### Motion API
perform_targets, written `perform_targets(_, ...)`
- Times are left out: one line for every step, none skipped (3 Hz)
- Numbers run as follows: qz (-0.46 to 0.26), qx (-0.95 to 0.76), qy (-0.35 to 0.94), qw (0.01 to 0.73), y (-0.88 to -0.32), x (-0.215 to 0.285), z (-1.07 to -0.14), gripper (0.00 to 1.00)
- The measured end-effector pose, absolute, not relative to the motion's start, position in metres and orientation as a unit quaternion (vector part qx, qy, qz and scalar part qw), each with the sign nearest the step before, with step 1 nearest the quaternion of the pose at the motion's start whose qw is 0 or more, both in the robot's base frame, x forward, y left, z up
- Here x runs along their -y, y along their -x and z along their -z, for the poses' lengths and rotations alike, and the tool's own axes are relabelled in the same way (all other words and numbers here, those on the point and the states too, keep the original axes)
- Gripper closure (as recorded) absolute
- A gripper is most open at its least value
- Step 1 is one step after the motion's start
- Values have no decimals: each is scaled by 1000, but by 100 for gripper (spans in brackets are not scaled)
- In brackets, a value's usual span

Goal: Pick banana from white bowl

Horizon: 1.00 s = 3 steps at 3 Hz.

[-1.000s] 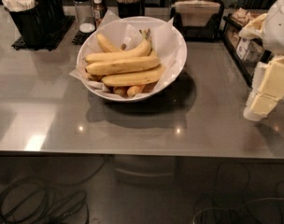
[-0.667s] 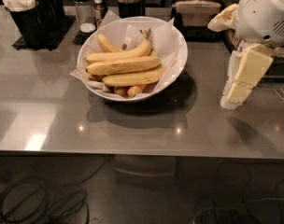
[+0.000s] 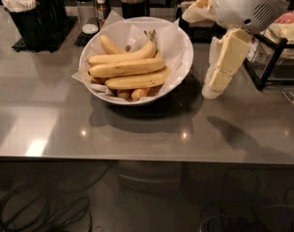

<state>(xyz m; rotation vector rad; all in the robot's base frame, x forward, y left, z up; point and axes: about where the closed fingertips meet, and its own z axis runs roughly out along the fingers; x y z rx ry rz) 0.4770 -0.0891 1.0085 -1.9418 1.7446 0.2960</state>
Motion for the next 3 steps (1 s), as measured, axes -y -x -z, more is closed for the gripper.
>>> perform_targets(-108, -649, 705, 265, -477, 91, -1009, 0)
perform_targets(-121, -639, 709, 272, -495, 74, -1002, 0)
perform_targets(-153, -624, 723, 255, -519, 50, -985, 0)
